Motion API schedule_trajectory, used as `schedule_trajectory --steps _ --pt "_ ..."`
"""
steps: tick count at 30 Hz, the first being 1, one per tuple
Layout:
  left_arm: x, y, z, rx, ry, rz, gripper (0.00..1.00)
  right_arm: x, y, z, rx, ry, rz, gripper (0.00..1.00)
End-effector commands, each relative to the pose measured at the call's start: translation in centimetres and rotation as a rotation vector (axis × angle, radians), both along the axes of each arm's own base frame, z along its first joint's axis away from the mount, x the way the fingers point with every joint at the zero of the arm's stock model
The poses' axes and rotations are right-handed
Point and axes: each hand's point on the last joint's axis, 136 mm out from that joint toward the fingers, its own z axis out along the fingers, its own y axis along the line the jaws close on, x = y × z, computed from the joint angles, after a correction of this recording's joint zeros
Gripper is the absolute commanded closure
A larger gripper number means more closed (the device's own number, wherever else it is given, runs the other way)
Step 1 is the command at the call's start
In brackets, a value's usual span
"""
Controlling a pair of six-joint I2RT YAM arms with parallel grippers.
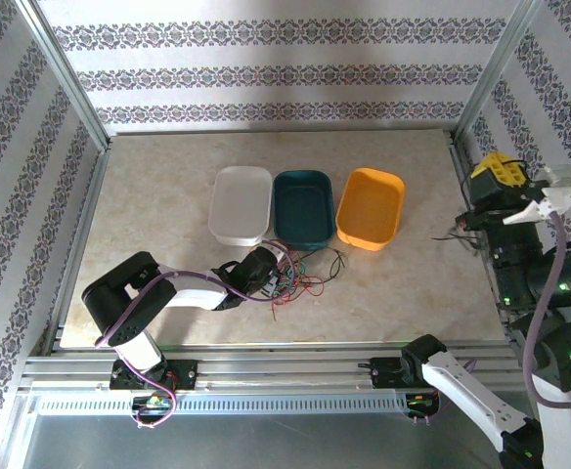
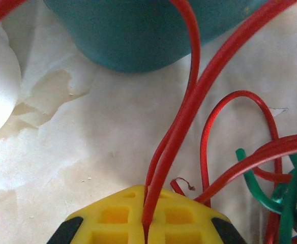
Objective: Untangle the cables
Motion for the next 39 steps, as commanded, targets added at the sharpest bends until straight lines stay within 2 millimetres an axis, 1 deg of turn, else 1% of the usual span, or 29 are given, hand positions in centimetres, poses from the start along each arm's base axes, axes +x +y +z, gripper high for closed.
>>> schedule_trajectory --steps 1,3,4,6,7,8,9,11,13,14,17,19,21,24,27,32,39 --pt "-3.8 1.0 -3.4 0.111 0.145 -0.100 1.00 2.7 4.7 -4.3 -0.087 0.173 0.193 0.96" --pt "-3.3 0.0 -1.5 0.067 0.111 -0.120 0.99 2.9 9.1 -7.0 -0.110 0.282 0.425 0.94" --pt "-3.1 -0.5 -0.2 0.040 0.089 -0.132 0.92 3.0 10.9 -8.4 -0.100 0.346 0.523 0.94" --pt "-2.7 -1.6 2.5 -0.018 0.039 -0.162 0.72 3.0 13.5 -10.4 -0.068 0.443 0.664 0.94" --pt "-2.5 -2.1 3.9 -0.046 0.015 -0.176 0.63 2.8 14.4 -10.9 -0.058 0.460 0.707 0.95" --pt "-2.4 -2.6 5.4 -0.078 -0.012 -0.192 0.49 2.5 15.2 -11.2 -0.061 0.467 0.743 0.95" --pt "-2.3 -3.1 7.2 -0.117 -0.042 -0.205 0.39 2.3 15.8 -11.4 -0.063 0.468 0.764 0.95" --pt "-2.3 -3.7 10.4 -0.191 -0.098 -0.225 0.26 1.8 16.8 -11.4 -0.066 0.469 0.804 0.96" --pt "-2.5 -4.0 13.3 -0.252 -0.153 -0.247 0.17 1.4 17.5 -11.6 -0.062 0.486 0.845 0.96" --pt "-2.6 -4.0 14.6 -0.272 -0.179 -0.255 0.15 1.3 17.9 -11.8 -0.056 0.500 0.868 0.96" --pt "-2.7 -3.7 17.4 -0.295 -0.230 -0.266 0.12 1.0 19.0 -12.3 -0.035 0.532 0.934 0.97" --pt "-3.0 -3.7 18.9 -0.309 -0.257 -0.283 0.11 0.8 19.6 -12.4 -0.020 0.543 0.969 0.97" --pt "-3.3 -3.7 19.7 -0.312 -0.266 -0.303 0.11 1.1 20.0 -12.6 -0.003 0.551 0.983 0.97" --pt "-3.4 -3.6 20.5 -0.317 -0.279 -0.312 0.11 1.5 20.8 -12.9 0.027 0.564 1.013 0.98" --pt "-3.2 -4.1 21.2 -0.354 -0.294 -0.308 0.11 1.7 21.9 -13.4 0.043 0.578 1.042 0.98" --pt "-2.9 -5.6 21.2 -0.390 -0.270 -0.334 0.10 1.8 23.3 -13.9 0.047 0.582 1.054 0.98" --pt "-2.7 -6.2 21.4 -0.394 -0.278 -0.355 0.10 1.8 23.8 -13.0 0.106 0.562 1.087 0.98"
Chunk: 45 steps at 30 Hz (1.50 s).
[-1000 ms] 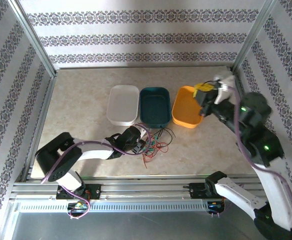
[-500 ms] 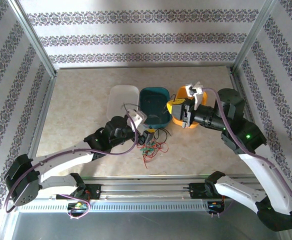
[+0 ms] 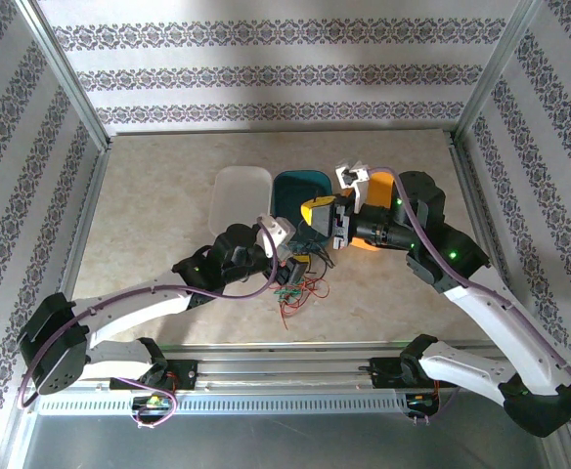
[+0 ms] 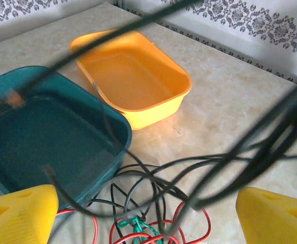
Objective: Untangle the cables
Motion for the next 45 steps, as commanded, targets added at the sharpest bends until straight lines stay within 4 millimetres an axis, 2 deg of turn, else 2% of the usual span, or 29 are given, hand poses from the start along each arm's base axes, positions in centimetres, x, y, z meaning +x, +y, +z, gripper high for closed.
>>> schedule_trajectory --steps 1,10,13,18,20,22,26,29,31,36,40,45 --pt "0.1 -1.3 2.6 -0.063 -0.051 -0.030 0.10 -0.5 0.5 2.0 0.080 -0.032 0.031 0.98" --pt "1.7 -1.4 4.1 -0.126 -0.109 0.039 0.14 -0.3 1.2 2.1 0.110 -0.006 0.058 0.98" --pt "2.1 -1.3 4.6 -0.143 -0.133 0.057 0.31 -0.4 1.4 2.2 0.114 -0.003 0.070 0.98" --pt "1.7 -2.3 4.4 -0.125 -0.107 0.000 0.73 0.2 0.7 1.8 0.094 -0.013 0.019 0.98" --pt "1.5 -2.5 3.7 -0.107 -0.081 -0.012 0.85 1.1 -0.1 1.6 0.082 -0.020 -0.046 0.97" --pt "1.4 -2.6 3.1 -0.092 -0.060 -0.020 0.91 2.2 -1.1 1.1 0.074 -0.020 -0.121 0.98" --pt "0.9 -2.6 2.0 -0.065 -0.024 -0.041 0.96 5.6 -4.4 -0.8 0.047 0.006 -0.364 0.98" --pt "0.3 -2.5 0.7 -0.034 0.001 -0.065 0.96 8.2 -8.3 -2.4 0.037 0.044 -0.595 0.98" --pt "-0.3 -2.4 -0.4 -0.012 0.022 -0.087 0.97 9.1 -11.2 -3.7 0.030 0.068 -0.745 0.99" --pt "-2.0 -1.7 -3.9 0.059 0.105 -0.135 1.00 9.5 -17.8 -7.7 0.024 0.165 -1.065 1.00" --pt "-2.5 -1.4 -5.9 0.085 0.154 -0.138 0.97 9.0 -21.1 -11.6 0.051 0.283 -1.209 1.00" --pt "-2.3 -0.9 -7.6 0.114 0.181 -0.106 0.99 8.1 -24.7 -16.0 0.067 0.436 -1.362 1.00"
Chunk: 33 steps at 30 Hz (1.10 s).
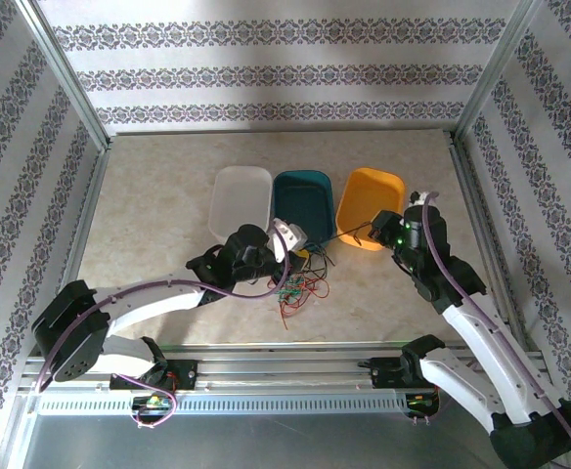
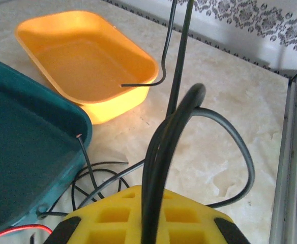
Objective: Untangle the cables
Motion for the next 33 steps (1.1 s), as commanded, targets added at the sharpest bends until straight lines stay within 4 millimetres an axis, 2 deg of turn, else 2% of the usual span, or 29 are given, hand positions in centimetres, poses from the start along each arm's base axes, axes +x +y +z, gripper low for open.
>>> schedule_trajectory --steps 1,8,15,20,25,29,33 --pt "-1.3 1.9 -5.0 0.125 0.103 0.019 1.00 0.0 -7.3 -0.7 -0.004 0.003 -0.360 1.00" --pt "-1.5 2.7 -5.6 0.132 0.103 0.041 1.00 -0.7 -10.6 -3.6 -0.002 0.101 -0.443 1.00" --pt "-2.0 2.9 -6.0 0.144 0.119 0.020 1.00 -1.0 -12.7 -4.9 -0.057 0.172 -0.454 1.00" --pt "-2.1 3.0 -6.9 0.178 0.130 0.011 0.95 -0.8 -12.6 -3.3 -0.144 0.153 -0.365 1.00" --pt "-2.4 3.6 -9.0 0.226 0.177 0.022 0.84 -1.0 -13.1 -1.6 -0.213 0.148 -0.338 1.00" --pt "-2.6 4.1 -10.9 0.264 0.215 0.043 0.78 -1.0 -14.5 0.1 -0.269 0.138 -0.367 1.00" --pt "-2.1 4.9 -12.1 0.308 0.210 0.083 0.79 -1.3 -16.7 2.4 -0.314 0.120 -0.439 1.00"
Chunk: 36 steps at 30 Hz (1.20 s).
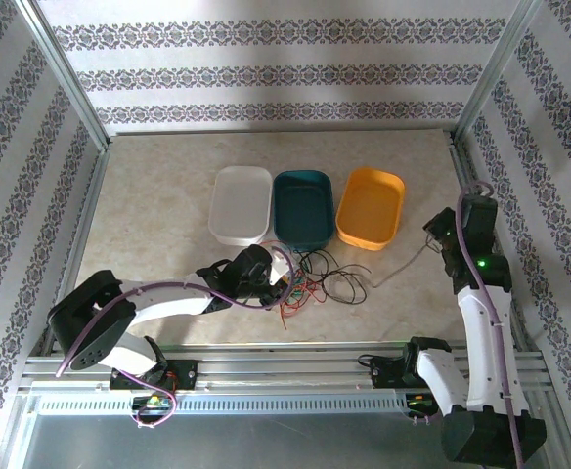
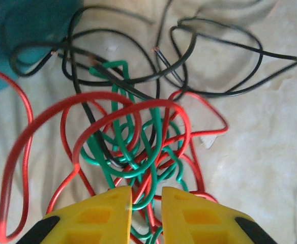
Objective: Untangle the cables
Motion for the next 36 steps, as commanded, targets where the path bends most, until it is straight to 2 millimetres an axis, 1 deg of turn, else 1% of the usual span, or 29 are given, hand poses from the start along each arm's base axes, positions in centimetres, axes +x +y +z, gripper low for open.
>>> schedule_trajectory --steps 1,3,6,8,10,13,15,18,21,26,30,32,33,36 --pt "0.6 1.5 -1.4 0.069 0.000 0.056 0.80 -0.7 -3.0 2.6 -0.116 -0.004 -0.084 1.00" --pt "0.9 1.9 -1.9 0.096 -0.006 0.073 0.84 -1.1 -4.7 4.0 -0.142 -0.021 -0.136 1.00" --pt "1.3 2.3 -2.1 0.107 -0.025 0.101 0.85 -1.9 -6.8 6.2 -0.180 -0.056 -0.209 1.00" --pt "1.5 2.6 -2.2 0.110 -0.036 0.120 0.85 -1.7 -7.3 7.6 -0.203 -0.090 -0.213 1.00" --pt "1.5 2.8 -2.3 0.111 -0.039 0.132 0.86 -0.8 -7.1 8.9 -0.206 -0.119 -0.185 1.00" --pt "1.8 3.4 -2.9 0.125 -0.044 0.167 0.90 1.1 -5.9 11.1 -0.191 -0.194 -0.088 1.00" --pt "1.8 3.6 -3.4 0.144 -0.041 0.174 0.94 2.7 -4.3 13.3 -0.168 -0.278 0.020 1.00" --pt "2.0 3.5 -3.0 0.136 -0.055 0.182 0.95 4.6 -2.1 15.9 -0.111 -0.380 0.140 1.00" --pt "2.4 3.5 -2.4 0.116 -0.075 0.198 0.95 6.6 -1.0 17.4 -0.117 -0.411 0.193 1.00" --pt "3.0 3.3 -1.6 0.096 -0.096 0.230 0.96 10.3 1.7 18.1 -0.141 -0.405 0.281 1.00" --pt "3.2 3.2 -1.2 0.076 -0.105 0.250 0.96 13.4 4.3 17.4 -0.119 -0.384 0.364 1.00" --pt "3.3 3.3 -1.2 0.080 -0.113 0.258 0.96 14.6 5.5 16.6 -0.123 -0.360 0.395 1.00" --pt "3.4 3.4 -1.2 0.082 -0.114 0.262 0.96 15.3 6.1 15.7 -0.119 -0.339 0.411 1.00" --pt "3.4 3.4 -1.1 0.082 -0.118 0.264 0.96 17.1 7.7 12.1 -0.093 -0.257 0.449 1.00"
